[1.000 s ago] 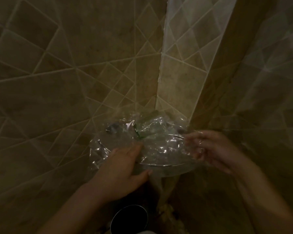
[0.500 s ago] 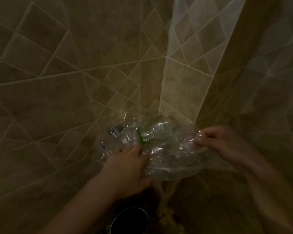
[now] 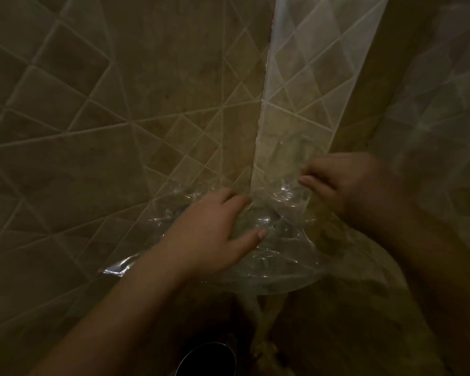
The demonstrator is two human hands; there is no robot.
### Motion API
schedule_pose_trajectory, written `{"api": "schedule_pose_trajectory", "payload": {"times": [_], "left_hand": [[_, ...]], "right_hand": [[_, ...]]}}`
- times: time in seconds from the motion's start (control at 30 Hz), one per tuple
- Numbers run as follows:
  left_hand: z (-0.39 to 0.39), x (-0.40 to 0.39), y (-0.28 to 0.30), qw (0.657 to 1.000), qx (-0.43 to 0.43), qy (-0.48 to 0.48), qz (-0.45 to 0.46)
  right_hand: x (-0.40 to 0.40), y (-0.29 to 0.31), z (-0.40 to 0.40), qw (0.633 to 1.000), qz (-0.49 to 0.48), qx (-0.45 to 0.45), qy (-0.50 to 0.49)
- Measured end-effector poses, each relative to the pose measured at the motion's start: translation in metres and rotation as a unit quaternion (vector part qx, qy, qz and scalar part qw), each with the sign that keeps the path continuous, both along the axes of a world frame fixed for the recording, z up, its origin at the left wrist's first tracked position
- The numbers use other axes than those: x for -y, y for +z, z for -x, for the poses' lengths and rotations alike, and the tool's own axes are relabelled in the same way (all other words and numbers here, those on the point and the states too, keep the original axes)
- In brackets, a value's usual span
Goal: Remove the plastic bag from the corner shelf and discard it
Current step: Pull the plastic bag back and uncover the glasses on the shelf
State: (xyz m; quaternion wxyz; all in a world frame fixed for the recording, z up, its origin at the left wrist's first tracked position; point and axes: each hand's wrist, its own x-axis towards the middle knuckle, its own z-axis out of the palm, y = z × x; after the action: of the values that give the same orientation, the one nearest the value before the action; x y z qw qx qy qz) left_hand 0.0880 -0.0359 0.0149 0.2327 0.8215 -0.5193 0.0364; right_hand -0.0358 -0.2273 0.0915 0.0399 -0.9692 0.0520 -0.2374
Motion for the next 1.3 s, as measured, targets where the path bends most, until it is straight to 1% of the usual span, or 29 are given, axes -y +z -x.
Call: {"api": "schedule_pose_trajectory", "payload": {"times": [0.13,0.3,0.47,0.57,0.73,0.83,0.9,1.07,1.1,1.17,1.23,1.27,1.3], "left_hand": [[-0.007,0.032,-0.016,0.994,-0.071,-0.024,-0.076],[-0.01,0.027,-0.035,0.994,-0.072,-0.008,-0.082],[-0.015,0.021,-0.042,0.984,-0.13,0.0,-0.125],[-0.014,0.019,-0.044,0.983,-0.139,0.005,-0.116],[-0.01,0.014,-0.045,0.985,-0.146,-0.01,-0.095],[-0.006,0.009,-0.041,0.986,-0.152,-0.021,-0.07],[-0.003,0.006,-0.038,0.989,-0.135,-0.027,-0.048],[0.008,-0.004,-0.037,0.997,-0.075,-0.023,-0.029],[0.009,-0.007,-0.037,0.997,-0.071,-0.022,-0.021],[0.01,-0.014,-0.038,0.997,-0.079,-0.016,0.0],[0.01,-0.024,-0.041,0.995,-0.097,-0.005,0.016],[0.01,-0.029,-0.043,0.995,-0.096,-0.002,0.018],[0.011,-0.033,-0.045,0.996,-0.091,-0.004,0.019]], "right_hand": [[0.008,-0.016,-0.037,0.998,0.025,-0.06,-0.004],[0.015,-0.039,-0.052,0.996,0.049,-0.075,0.025],[0.018,-0.06,-0.056,0.992,0.052,-0.117,0.02],[0.018,-0.068,-0.055,0.99,0.039,-0.135,0.031],[0.021,-0.074,-0.056,0.991,0.038,-0.124,0.036],[0.023,-0.078,-0.06,0.989,0.039,-0.135,0.041],[0.023,-0.081,-0.064,0.989,0.042,-0.141,0.034],[0.024,-0.084,-0.073,0.987,0.047,-0.156,0.013],[0.024,-0.083,-0.071,0.988,0.03,-0.154,0.013],[0.025,-0.078,-0.059,0.992,-0.057,-0.111,0.014],[0.027,-0.074,-0.035,0.988,-0.155,-0.014,-0.016],[0.029,-0.075,-0.02,0.978,-0.197,0.043,-0.043],[0.03,-0.078,-0.003,0.965,-0.24,0.08,-0.07]]}}
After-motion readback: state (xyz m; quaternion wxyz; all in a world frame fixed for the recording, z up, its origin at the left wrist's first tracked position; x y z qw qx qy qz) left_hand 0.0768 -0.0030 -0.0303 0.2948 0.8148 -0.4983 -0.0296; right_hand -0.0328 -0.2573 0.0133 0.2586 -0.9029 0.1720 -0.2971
